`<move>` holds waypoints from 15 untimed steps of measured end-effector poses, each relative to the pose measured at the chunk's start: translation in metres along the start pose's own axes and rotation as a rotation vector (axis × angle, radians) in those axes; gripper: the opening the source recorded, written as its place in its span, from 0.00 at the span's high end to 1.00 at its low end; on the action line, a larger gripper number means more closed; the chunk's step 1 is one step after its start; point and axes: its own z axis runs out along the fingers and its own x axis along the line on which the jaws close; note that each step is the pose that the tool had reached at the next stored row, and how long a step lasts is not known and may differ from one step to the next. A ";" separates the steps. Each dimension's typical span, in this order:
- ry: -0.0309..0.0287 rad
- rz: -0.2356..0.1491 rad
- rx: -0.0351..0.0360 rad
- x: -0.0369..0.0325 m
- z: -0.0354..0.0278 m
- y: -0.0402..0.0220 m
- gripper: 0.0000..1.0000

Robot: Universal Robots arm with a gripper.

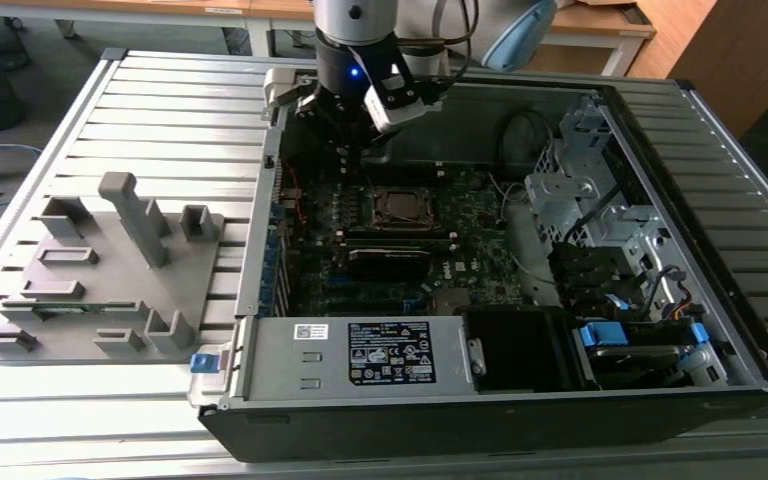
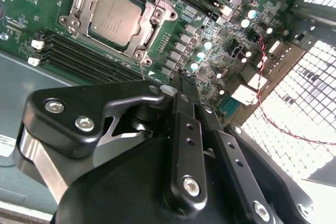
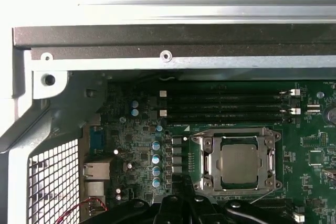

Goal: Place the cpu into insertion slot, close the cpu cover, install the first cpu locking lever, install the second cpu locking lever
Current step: 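Install the first cpu locking lever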

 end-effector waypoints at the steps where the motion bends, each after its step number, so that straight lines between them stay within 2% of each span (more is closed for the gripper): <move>1: 0.0000 0.000 0.0000 0.0000 0.0000 0.0000 0.90; 7: 0.0000 0.002 -0.0020 0.0016 0.0006 -0.0001 0.90; 9: 0.0004 0.004 -0.0112 0.0019 0.0012 -0.0001 0.90; 13: 0.0010 0.006 -0.0373 0.0024 0.0018 -0.0001 0.90; 15: 0.0011 0.007 -0.0415 0.0030 0.0020 -0.0001 0.90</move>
